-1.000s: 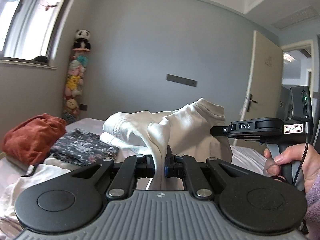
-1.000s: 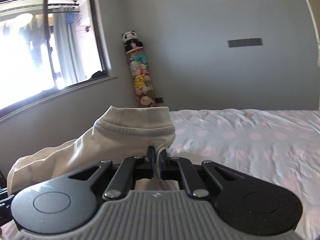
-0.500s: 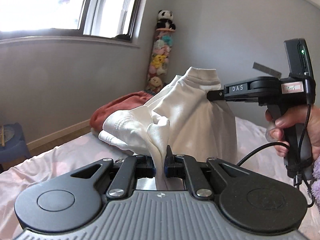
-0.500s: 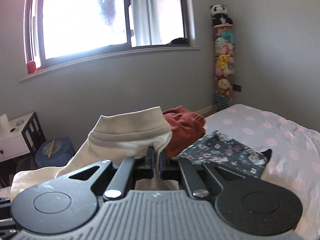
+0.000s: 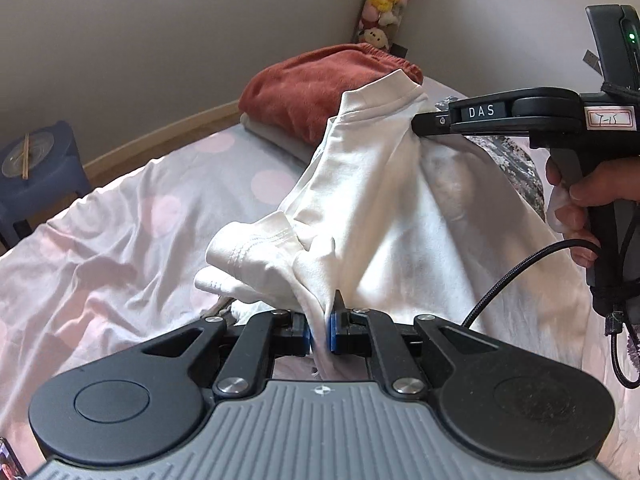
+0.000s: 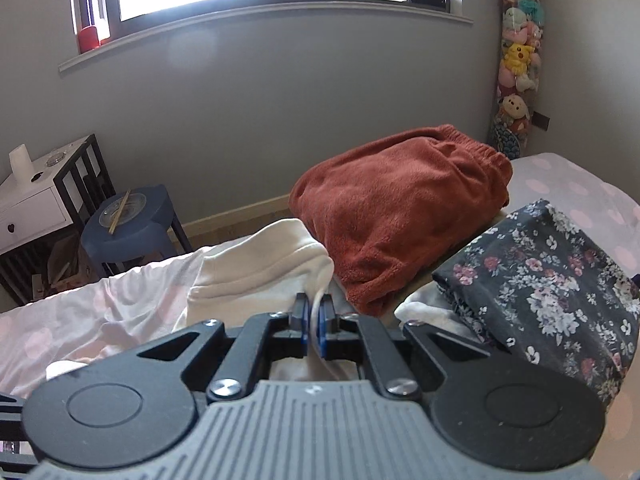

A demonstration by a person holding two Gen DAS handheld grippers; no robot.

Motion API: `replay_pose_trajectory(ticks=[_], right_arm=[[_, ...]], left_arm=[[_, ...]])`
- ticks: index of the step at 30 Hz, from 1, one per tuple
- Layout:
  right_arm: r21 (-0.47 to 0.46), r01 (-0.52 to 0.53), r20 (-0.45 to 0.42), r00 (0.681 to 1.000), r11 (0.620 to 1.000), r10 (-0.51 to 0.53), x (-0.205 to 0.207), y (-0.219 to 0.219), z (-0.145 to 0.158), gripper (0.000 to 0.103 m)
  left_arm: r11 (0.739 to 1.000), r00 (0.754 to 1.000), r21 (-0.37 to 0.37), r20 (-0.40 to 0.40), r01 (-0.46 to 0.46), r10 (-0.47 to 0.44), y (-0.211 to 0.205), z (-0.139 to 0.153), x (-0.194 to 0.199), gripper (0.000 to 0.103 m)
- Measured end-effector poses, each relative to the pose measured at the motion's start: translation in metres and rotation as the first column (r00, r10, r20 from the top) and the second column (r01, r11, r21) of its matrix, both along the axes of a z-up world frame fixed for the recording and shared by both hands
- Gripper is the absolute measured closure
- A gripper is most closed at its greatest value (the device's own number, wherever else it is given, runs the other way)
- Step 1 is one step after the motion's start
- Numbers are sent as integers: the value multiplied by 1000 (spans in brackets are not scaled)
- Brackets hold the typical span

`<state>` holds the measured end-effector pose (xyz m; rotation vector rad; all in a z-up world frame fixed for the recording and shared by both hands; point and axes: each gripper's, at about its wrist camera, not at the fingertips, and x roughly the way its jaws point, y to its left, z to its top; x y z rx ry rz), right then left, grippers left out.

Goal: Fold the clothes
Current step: 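Lift the held strip end with both grippers and carry it toward the clothes stacks, then fold the strip end over onto itself and open both grippers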

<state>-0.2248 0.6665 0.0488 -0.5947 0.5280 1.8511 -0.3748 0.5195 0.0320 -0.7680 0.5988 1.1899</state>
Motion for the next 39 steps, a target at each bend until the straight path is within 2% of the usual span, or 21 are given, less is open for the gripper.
replay_pose_trajectory(ticks=[3,5,7,8,10,15,19,22,25,27,30,33,34,36,37,39], right_arm=[[-41,5,-8,1000,999,-6,-2,13,-15,96],[-53,11,-24,1000,999,-13,2,13,-18,89],[-40,24,-37,999,999,-25,11,9,-12,88],[-32,30,-44,999,999,-32,15,7,-8,81],[-13,42,-52,998,999,-43,27,0,0,77],[13,127,-62,990,992,-126,83,-38,18,69],[-14,250,-98,963,968,-250,145,-86,12,66],[-69,364,-188,910,929,-370,189,-122,-8,62],[-154,451,-329,816,879,-476,224,-154,-37,51],[-209,477,-410,750,854,-519,236,-168,-58,51],[-258,456,-519,678,852,-520,238,-179,-82,51],[-286,425,-642,581,859,-501,234,-185,-99,51],[-292,419,-665,556,860,-498,232,-186,-101,55],[-284,422,-679,546,861,-491,225,-185,-99,80],[-262,433,-668,563,863,-485,221,-186,-94,90],[-204,452,-646,605,869,-466,212,-188,-78,93]], left_arm=[[999,1000,-41,13,-14,15,12,-12,-7,97],[998,1000,-58,18,-19,20,19,-18,-10,97],[998,1000,-66,21,-22,23,22,-21,-12,97],[997,999,-69,23,-23,25,23,-22,-13,97],[997,999,-74,30,-27,29,22,-22,-15,97],[996,998,-78,51,-39,43,24,-25,-20,97],[996,996,-78,73,-49,55,24,-27,-24,97],[995,994,-81,91,-60,67,25,-30,-26,97],[995,993,-76,97,-64,72,24,-31,-27,97],[995,993,-74,96,-66,73,23,-31,-26,97],[995,992,-74,103,-70,77,23,-31,-27,97],[995,990,-72,117,-75,84,23,-32,-29,97],[994,988,-71,125,-79,87,23,-33,-30,97],[994,985,-65,142,-88,96,22,-33,-32,97],[994,984,-59,150,-92,100,21,-33,-33,97],[994,981,-36,165,-100,104,19,-32,-35,97]])
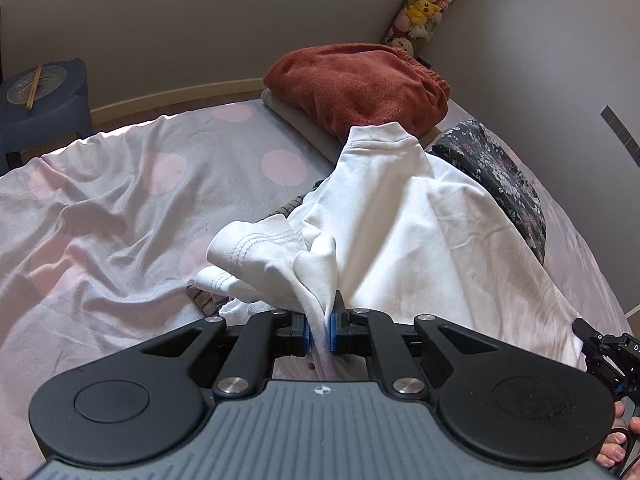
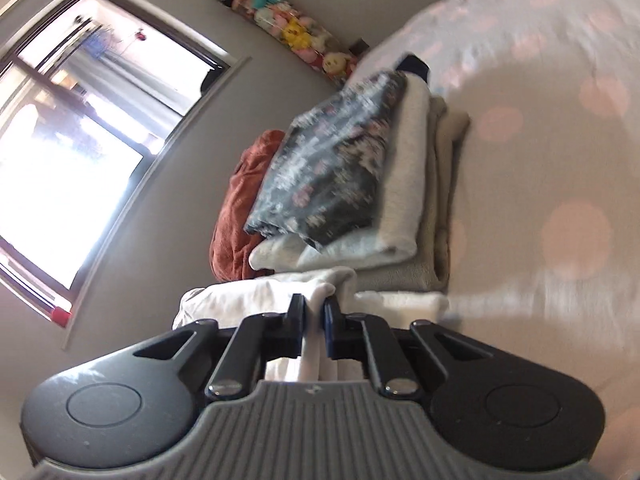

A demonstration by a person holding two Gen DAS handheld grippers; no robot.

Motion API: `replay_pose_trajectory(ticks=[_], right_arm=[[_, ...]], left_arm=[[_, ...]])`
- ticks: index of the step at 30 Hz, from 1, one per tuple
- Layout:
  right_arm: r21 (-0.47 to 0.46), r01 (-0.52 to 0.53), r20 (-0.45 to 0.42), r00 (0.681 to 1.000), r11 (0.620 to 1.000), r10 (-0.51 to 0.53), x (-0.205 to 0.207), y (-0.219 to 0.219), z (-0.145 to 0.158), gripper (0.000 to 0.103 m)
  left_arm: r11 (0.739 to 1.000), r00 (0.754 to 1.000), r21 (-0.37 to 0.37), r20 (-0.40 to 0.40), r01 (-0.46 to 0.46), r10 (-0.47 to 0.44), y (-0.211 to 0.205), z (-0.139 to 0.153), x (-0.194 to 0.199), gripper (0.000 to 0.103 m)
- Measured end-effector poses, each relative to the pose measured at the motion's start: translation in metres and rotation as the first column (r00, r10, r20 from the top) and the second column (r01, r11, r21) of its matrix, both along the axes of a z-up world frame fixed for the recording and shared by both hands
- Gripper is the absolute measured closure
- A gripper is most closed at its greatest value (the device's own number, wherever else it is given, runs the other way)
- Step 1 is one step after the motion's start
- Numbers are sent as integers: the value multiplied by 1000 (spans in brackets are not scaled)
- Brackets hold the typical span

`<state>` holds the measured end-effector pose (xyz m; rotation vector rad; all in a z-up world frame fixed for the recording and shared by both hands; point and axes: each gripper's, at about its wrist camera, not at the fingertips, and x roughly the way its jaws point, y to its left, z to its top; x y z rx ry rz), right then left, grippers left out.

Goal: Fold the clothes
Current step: 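Fold the strip end over onto itself and open both grippers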

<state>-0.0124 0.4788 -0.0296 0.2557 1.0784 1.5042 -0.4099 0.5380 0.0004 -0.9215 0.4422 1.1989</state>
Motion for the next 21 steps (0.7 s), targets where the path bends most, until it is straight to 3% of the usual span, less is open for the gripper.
replay_pose_trajectory(ticks=[7,9,16,21], right_arm=[[126,-26,143,990,992,8,-13,18,66,96],[95,-7,156,988,995,-8,-8,31,68,96],[-110,83,99,992,990,-72,9,58,13,96],[-120,101,90,992,988,-90,9,58,0,96]], left_arm=[[989,996,124,61,-76,69,-14,13,-6,98],[985,993,145,78,-98,88,-17,14,-8,98],[995,992,46,91,-92,87,-15,-20,-4,95],[992,991,57,78,-117,112,-12,-21,-26,74]])
